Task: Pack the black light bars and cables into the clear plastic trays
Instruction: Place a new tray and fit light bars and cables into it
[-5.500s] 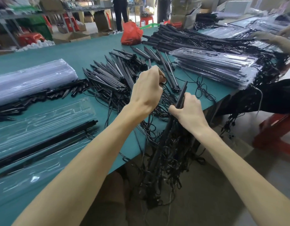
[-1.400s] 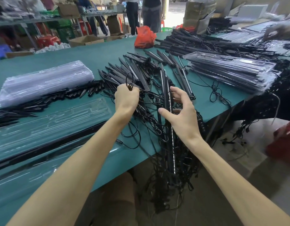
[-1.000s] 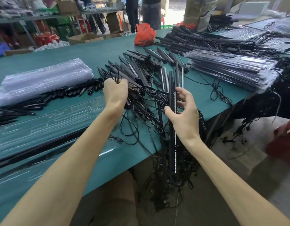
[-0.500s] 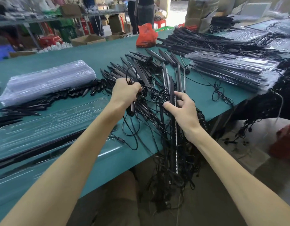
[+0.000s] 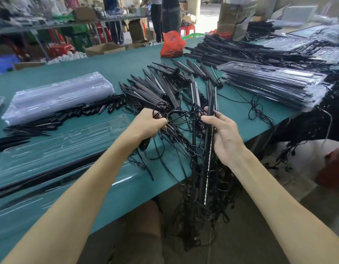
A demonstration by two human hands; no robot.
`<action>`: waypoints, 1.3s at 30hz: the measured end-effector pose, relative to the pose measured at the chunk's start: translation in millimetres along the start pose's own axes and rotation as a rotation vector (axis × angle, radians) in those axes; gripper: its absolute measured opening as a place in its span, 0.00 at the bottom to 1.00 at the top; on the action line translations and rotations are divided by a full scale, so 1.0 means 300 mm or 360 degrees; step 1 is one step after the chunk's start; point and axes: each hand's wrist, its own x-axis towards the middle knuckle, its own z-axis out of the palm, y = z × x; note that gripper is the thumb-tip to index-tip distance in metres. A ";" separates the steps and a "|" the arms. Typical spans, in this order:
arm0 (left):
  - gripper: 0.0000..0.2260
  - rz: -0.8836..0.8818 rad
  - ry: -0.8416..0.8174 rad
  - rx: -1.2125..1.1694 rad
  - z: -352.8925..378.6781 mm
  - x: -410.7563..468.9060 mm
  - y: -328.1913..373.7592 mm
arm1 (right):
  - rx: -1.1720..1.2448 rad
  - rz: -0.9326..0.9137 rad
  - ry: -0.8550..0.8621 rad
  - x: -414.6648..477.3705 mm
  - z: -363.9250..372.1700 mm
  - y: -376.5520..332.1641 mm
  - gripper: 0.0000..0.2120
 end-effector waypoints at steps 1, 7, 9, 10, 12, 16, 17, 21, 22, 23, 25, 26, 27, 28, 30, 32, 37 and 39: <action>0.10 0.0021 -0.0038 0.0011 -0.007 -0.005 0.002 | 0.0006 -0.0002 0.0007 -0.001 0.001 0.000 0.16; 0.09 0.0021 -0.0232 0.0078 -0.056 -0.028 -0.002 | 0.0173 0.0064 0.0007 -0.014 0.000 -0.002 0.12; 0.09 -0.0017 -0.0239 0.0058 -0.061 -0.031 -0.009 | 0.0278 0.0093 -0.0036 -0.014 -0.002 -0.006 0.10; 0.09 -0.0031 -0.0220 0.0028 -0.062 -0.031 -0.014 | 0.0308 0.0104 -0.0046 -0.014 -0.002 -0.007 0.10; 0.09 -0.0052 -0.0200 -0.0007 -0.064 -0.030 -0.025 | 0.0324 0.0114 -0.0052 -0.014 -0.004 -0.008 0.11; 0.09 0.0046 -0.0396 0.0054 -0.058 -0.040 -0.029 | 0.0374 0.0115 -0.0085 -0.013 -0.002 -0.009 0.13; 0.09 0.0115 -0.0461 0.0093 -0.054 -0.045 -0.023 | 0.0386 0.0101 -0.0108 -0.012 -0.001 -0.010 0.14; 0.08 0.0344 -0.0444 0.0114 -0.026 -0.058 0.005 | 0.0137 0.0049 -0.0212 -0.013 0.002 -0.014 0.20; 0.08 0.0383 -0.0390 0.0084 -0.025 -0.060 0.011 | 0.0043 0.0034 -0.0205 -0.013 0.005 -0.013 0.22; 0.08 0.0409 -0.0360 0.0060 -0.025 -0.060 0.016 | -0.0033 0.0015 -0.0176 -0.013 0.008 -0.012 0.22; 0.08 0.0417 -0.0375 0.0042 -0.027 -0.059 0.021 | -0.0124 -0.0027 -0.0102 -0.012 0.014 -0.011 0.22; 0.08 0.0399 -0.0397 0.0051 -0.026 -0.060 0.021 | -0.0148 -0.0042 -0.0080 -0.011 0.017 -0.011 0.22; 0.08 0.0373 -0.0406 0.0076 -0.025 -0.060 0.019 | -0.0161 -0.0053 -0.0067 -0.009 0.020 -0.010 0.22; 0.07 0.0350 -0.0389 0.0117 -0.023 -0.059 0.013 | -0.0168 -0.0062 -0.0059 -0.007 0.022 -0.009 0.22; 0.06 0.0345 -0.0302 0.0223 -0.020 -0.054 0.006 | -0.0182 -0.0076 -0.0035 -0.002 0.026 -0.006 0.22; 0.08 0.0377 -0.0185 0.0231 -0.009 -0.053 0.009 | -0.0209 -0.0084 -0.0007 -0.001 0.027 -0.002 0.22; 0.04 0.0481 0.0353 0.0132 0.066 -0.050 0.049 | -0.0229 -0.0091 0.0032 0.002 0.026 0.006 0.20; 0.02 0.0542 0.0518 0.0087 0.093 -0.042 0.074 | -0.0260 -0.0080 0.0024 0.005 0.021 0.008 0.19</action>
